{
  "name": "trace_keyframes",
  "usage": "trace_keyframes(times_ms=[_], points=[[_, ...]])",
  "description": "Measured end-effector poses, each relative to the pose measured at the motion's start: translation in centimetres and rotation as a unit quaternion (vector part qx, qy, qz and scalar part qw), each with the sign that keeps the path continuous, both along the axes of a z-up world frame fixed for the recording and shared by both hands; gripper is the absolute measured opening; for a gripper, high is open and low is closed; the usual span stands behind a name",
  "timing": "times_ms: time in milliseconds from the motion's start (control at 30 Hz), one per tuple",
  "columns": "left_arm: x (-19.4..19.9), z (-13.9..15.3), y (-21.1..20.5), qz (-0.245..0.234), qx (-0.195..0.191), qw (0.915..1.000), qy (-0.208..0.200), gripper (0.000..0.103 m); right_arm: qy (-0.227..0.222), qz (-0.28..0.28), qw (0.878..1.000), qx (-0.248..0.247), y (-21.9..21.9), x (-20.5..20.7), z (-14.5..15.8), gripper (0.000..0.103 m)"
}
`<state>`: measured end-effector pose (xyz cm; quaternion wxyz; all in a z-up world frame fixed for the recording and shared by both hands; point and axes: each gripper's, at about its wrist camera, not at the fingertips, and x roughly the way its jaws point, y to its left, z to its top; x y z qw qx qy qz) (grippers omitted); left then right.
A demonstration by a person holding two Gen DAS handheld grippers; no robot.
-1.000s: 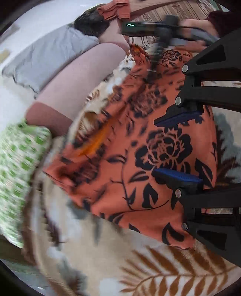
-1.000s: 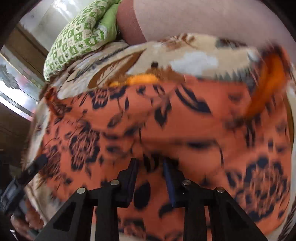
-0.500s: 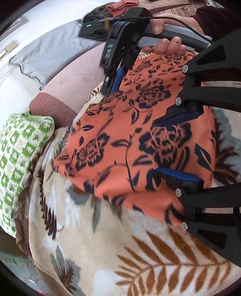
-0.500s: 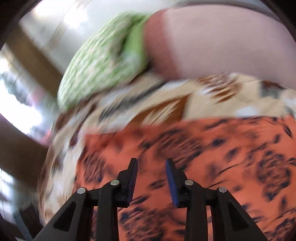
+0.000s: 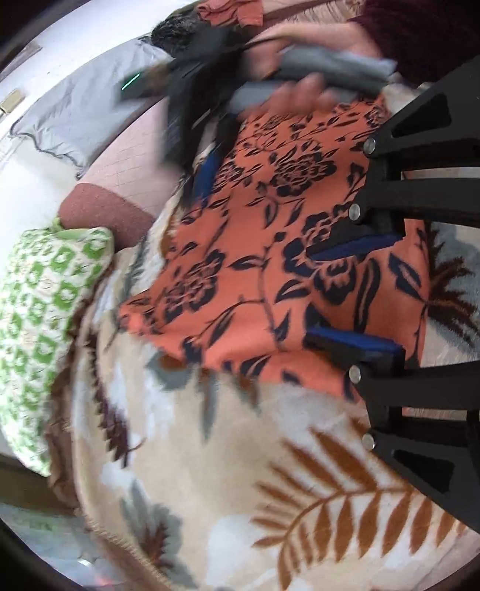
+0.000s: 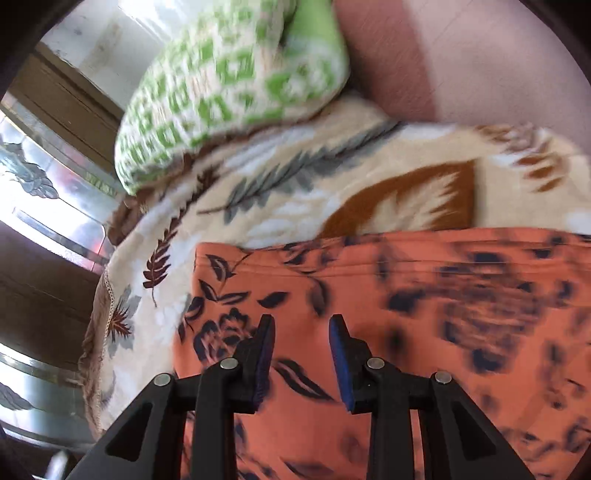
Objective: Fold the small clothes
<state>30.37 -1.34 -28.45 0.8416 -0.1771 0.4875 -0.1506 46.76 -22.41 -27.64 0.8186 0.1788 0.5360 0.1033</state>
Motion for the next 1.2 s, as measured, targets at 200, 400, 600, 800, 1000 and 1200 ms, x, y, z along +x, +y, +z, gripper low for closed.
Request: trace_keyframes(times_ms=[200, 400, 600, 800, 1000, 1200], points=[[0.2, -0.7, 0.8, 0.012, 0.013, 0.9997, 0.018, 0.039, -0.021, -0.114, 0.993, -0.034, -11.7, -8.7, 2.4, 0.034], [-0.3, -1.0, -0.9, -0.024, 0.085, 0.9961, -0.001, 0.039, 0.051, -0.207, 0.977, -0.015, -22.1, -19.6, -0.9, 0.034], [-3.7, 0.8, 0.2, -0.023, 0.050, 0.9985, -0.010, 0.044, -0.002, -0.256, 0.962, 0.095, -25.1, -28.1, 2.0, 0.075], [-7.9, -0.7, 0.2, -0.022, -0.069, 0.9957, 0.059, 0.060, -0.014, -0.297, 0.936, 0.186, -23.9, -31.5, 1.8, 0.080], [-6.9, -2.6, 0.1, 0.001, -0.139, 0.9863, 0.088, 0.062, -0.008, -0.356, 0.903, 0.241, -24.0, -31.3, -1.0, 0.080], [-3.5, -3.5, -0.1, 0.028, -0.192, 0.9767, 0.092, 0.068, 0.000, -0.399, 0.873, 0.280, -25.7, -30.9, -4.0, 0.080]])
